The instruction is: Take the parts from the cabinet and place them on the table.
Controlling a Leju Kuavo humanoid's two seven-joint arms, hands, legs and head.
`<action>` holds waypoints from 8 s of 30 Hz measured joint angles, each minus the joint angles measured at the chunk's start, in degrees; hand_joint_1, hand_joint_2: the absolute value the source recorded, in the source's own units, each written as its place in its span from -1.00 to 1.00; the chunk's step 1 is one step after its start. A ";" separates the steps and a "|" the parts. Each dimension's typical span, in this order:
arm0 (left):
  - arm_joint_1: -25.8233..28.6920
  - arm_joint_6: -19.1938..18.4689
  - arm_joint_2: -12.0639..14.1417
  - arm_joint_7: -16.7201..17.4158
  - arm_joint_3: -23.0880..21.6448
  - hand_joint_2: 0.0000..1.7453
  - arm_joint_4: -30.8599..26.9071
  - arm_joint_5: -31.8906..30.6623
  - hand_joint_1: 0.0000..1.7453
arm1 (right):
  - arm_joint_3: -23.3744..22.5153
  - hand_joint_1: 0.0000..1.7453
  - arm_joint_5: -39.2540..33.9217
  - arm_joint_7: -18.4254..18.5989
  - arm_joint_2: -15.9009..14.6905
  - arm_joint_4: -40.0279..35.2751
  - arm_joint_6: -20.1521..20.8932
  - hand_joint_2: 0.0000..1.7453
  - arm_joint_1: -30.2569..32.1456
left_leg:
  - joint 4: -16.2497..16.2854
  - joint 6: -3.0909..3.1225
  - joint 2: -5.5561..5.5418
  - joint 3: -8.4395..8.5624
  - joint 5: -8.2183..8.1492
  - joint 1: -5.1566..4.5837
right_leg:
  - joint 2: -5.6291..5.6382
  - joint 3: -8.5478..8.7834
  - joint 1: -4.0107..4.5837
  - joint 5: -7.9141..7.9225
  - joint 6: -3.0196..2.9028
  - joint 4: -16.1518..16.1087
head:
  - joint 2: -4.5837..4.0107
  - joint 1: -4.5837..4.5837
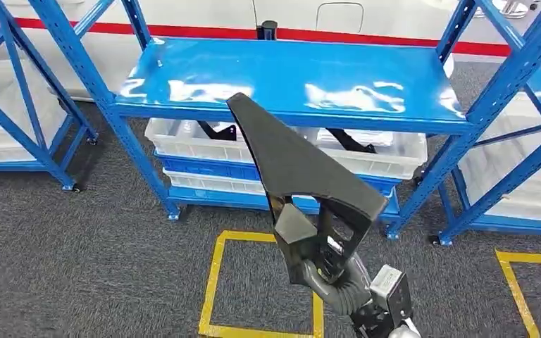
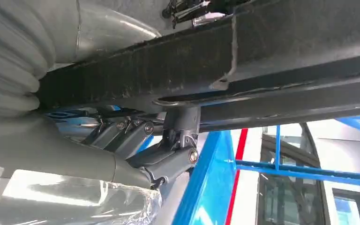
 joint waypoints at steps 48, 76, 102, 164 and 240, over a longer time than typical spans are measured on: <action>0.21 -3.54 0.44 -1.29 0.33 1.00 0.13 -0.70 -1.00 | 1.51 0.96 3.54 -2.08 1.95 -5.94 3.30 1.00 -3.65 | -16.12 4.09 -3.75 5.50 2.80 -1.39 | 4.43 1.04 0.65 -1.13 2.30 1.45 | 0.00 0.28; 0.92 -11.43 0.48 -0.81 -0.20 1.00 0.26 -1.53 -1.00 | 5.99 0.96 4.22 -1.22 2.99 -3.87 5.42 1.00 -7.47 | -15.52 4.03 -3.77 3.42 4.07 -0.94 | 0.61 -5.05 0.48 -6.32 1.76 13.94 | 0.00 -0.02; -0.33 -11.43 1.42 -1.25 -2.58 1.00 -0.31 -3.58 -1.00 | 6.32 0.96 4.92 -2.71 2.10 -4.20 4.81 1.00 -7.09 | -14.87 4.11 0.44 2.89 3.85 -0.85 | -0.21 -3.34 0.44 -6.97 1.09 10.74 | 0.00 0.00; 1.31 -6.91 1.55 -1.29 -1.22 1.00 -0.52 -0.42 -1.00 | 6.27 0.96 2.95 -0.70 3.41 -6.51 8.33 1.00 -10.75 | -13.69 2.79 3.21 2.43 2.55 -1.84 | -7.35 0.43 1.14 -1.95 0.71 1.37 | 0.00 -0.02; 1.39 -5.73 1.60 -6.51 -1.05 1.00 -0.59 -0.63 -1.00 | 8.48 0.96 3.87 -0.44 4.57 -2.62 8.33 1.00 -11.46 | -13.85 1.62 -7.25 1.78 3.35 -0.43 | 2.37 -1.07 -0.44 -0.15 0.53 1.23 | 0.00 0.83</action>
